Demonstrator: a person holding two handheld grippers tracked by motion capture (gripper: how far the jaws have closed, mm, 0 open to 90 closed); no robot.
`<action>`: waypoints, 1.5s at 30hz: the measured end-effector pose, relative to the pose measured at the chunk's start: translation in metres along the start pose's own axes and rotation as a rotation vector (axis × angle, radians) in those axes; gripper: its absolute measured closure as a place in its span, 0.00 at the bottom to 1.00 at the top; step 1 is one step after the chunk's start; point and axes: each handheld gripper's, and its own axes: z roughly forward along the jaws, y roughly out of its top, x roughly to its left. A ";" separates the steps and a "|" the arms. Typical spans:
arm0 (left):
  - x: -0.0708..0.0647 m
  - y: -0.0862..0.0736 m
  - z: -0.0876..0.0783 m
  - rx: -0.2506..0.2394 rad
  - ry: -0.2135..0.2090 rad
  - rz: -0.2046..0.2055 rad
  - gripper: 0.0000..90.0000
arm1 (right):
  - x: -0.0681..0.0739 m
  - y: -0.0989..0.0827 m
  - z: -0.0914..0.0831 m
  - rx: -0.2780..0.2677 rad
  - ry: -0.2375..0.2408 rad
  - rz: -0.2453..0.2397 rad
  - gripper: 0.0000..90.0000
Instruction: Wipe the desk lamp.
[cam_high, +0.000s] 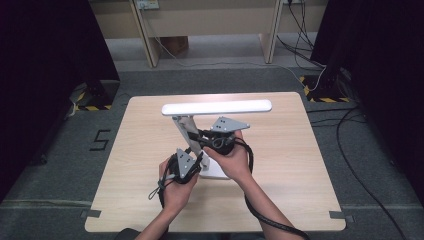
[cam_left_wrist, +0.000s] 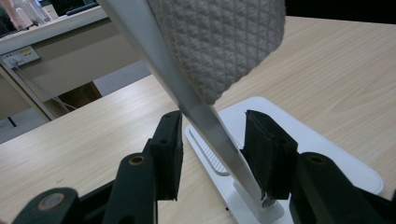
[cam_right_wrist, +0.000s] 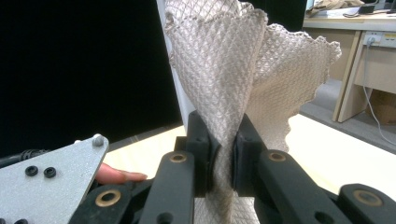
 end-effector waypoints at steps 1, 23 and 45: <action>0.000 0.000 0.000 -0.001 0.000 -0.001 0.65 | -0.001 0.000 0.000 -0.003 -0.003 -0.009 0.90; 0.002 0.000 -0.001 0.000 -0.009 0.006 0.66 | -0.002 -0.010 0.000 0.034 0.010 0.002 0.90; 0.007 -0.004 -0.009 -0.004 -0.103 0.053 0.56 | -0.009 -0.024 0.000 0.068 0.013 0.016 0.90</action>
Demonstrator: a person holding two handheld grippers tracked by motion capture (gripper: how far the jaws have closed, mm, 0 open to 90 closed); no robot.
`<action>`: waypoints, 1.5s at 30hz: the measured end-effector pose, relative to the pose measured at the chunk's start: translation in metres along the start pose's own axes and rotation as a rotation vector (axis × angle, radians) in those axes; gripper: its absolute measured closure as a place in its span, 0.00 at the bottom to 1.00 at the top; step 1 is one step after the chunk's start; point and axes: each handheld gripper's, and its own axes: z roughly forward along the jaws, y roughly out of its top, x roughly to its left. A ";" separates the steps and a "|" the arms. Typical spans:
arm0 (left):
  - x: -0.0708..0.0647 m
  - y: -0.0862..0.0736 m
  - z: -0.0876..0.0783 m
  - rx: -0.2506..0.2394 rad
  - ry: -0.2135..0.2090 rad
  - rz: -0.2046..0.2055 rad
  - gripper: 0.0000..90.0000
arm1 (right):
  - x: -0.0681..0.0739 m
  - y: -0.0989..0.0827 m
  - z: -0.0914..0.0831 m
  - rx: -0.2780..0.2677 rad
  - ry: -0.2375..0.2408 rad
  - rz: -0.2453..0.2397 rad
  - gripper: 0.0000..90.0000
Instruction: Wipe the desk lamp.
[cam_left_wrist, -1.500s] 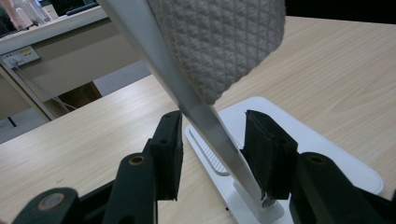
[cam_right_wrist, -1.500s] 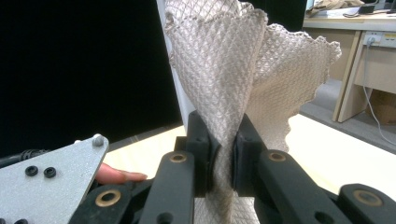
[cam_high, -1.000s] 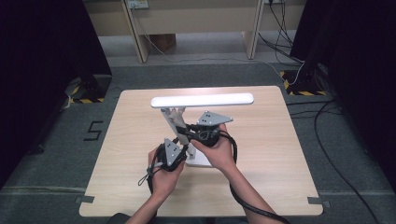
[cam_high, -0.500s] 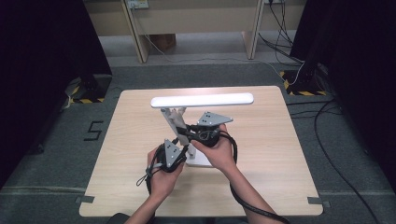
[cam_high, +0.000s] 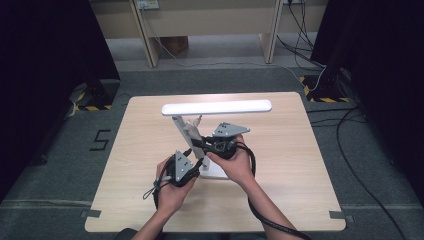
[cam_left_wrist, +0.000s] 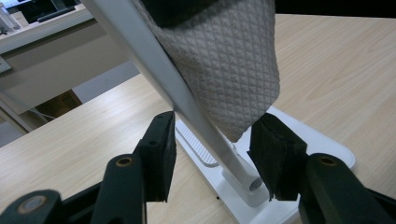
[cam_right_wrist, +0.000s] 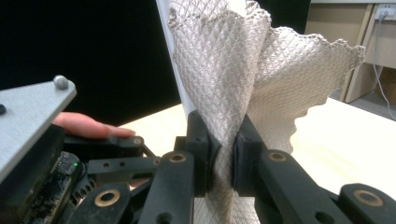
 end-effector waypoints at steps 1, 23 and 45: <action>0.000 0.000 -0.001 0.003 -0.005 0.002 0.56 | -0.001 -0.001 0.000 -0.001 0.001 -0.001 0.90; 0.000 -0.004 -0.002 -0.005 -0.052 0.005 0.52 | -0.009 -0.015 -0.001 0.030 0.027 0.013 0.89; 0.001 -0.006 -0.003 -0.009 -0.092 -0.010 0.46 | -0.017 -0.041 0.000 0.079 0.020 0.063 0.89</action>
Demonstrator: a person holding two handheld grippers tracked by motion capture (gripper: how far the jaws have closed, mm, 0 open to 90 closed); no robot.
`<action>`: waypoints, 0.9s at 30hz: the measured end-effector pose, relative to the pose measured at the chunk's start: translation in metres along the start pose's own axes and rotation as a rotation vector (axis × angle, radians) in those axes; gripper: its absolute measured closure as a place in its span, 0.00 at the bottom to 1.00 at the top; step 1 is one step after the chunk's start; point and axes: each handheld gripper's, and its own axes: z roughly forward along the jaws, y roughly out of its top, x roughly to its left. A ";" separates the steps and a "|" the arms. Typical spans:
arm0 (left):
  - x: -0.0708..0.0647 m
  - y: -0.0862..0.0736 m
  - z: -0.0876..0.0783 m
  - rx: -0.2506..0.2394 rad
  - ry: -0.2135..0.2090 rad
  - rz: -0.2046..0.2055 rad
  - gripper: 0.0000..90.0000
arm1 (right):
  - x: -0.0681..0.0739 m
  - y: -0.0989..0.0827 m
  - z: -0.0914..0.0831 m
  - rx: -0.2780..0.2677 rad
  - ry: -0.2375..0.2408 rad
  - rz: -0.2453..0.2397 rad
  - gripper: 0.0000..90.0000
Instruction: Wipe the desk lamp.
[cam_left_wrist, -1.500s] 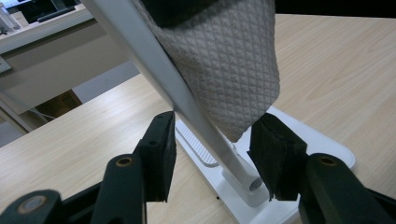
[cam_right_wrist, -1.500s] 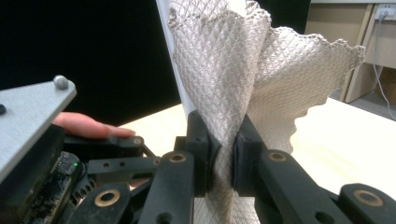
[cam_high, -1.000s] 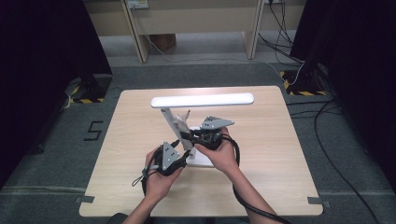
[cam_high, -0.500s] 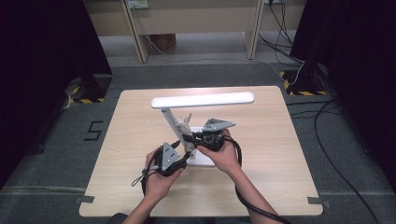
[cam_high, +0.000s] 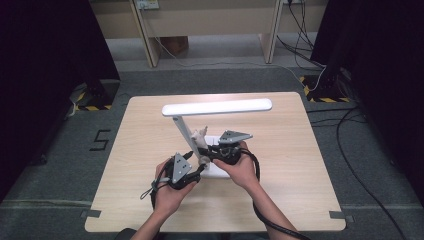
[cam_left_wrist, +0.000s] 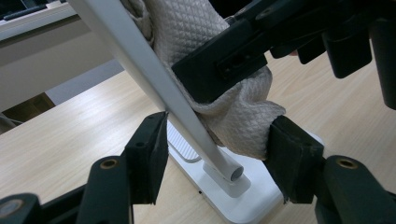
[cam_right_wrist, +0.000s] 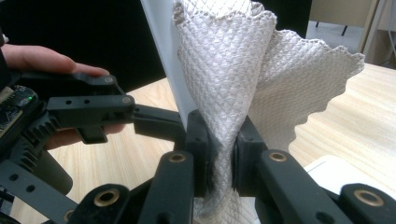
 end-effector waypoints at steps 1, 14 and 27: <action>0.000 0.000 0.000 -0.001 -0.004 0.000 0.46 | 0.000 -0.001 0.000 0.002 0.000 -0.004 0.89; 0.005 0.002 -0.015 -0.017 -0.012 -0.020 0.45 | -0.004 -0.013 0.001 0.033 -0.011 0.002 0.89; 0.026 0.027 -0.032 -0.104 0.039 -0.106 0.45 | -0.007 -0.027 0.006 0.074 -0.030 0.009 0.89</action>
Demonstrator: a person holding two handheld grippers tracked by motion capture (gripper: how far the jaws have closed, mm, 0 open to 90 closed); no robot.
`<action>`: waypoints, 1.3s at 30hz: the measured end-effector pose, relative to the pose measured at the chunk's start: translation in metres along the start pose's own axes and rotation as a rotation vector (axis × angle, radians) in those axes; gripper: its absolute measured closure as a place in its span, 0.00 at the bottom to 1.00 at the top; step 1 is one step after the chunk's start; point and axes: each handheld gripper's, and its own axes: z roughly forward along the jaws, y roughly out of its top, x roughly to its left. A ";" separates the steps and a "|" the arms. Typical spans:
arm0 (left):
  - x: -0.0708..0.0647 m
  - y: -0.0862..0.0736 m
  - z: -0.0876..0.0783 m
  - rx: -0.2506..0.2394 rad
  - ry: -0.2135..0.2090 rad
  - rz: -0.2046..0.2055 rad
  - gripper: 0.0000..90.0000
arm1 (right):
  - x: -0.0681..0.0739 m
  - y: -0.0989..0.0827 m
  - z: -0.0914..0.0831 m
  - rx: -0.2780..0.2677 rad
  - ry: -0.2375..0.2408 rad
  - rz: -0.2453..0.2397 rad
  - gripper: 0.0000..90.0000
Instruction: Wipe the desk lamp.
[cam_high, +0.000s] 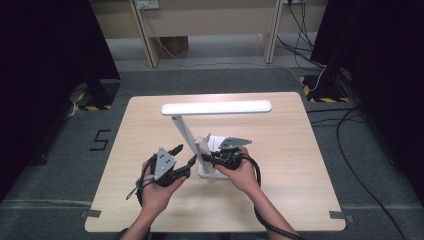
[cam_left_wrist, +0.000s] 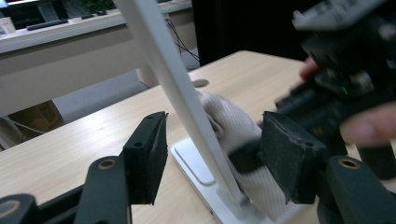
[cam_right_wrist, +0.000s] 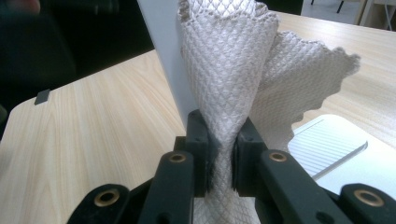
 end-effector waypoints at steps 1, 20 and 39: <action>0.002 0.003 0.001 -0.011 0.011 -0.012 0.45 | 0.000 0.000 0.000 0.001 -0.001 0.000 0.89; 0.018 0.029 0.018 -0.098 0.055 -0.170 0.58 | -0.002 -0.016 0.007 0.025 -0.017 0.010 0.90; 0.020 0.034 0.016 -0.087 0.079 -0.198 0.77 | -0.004 -0.033 0.013 0.077 -0.078 -0.007 0.90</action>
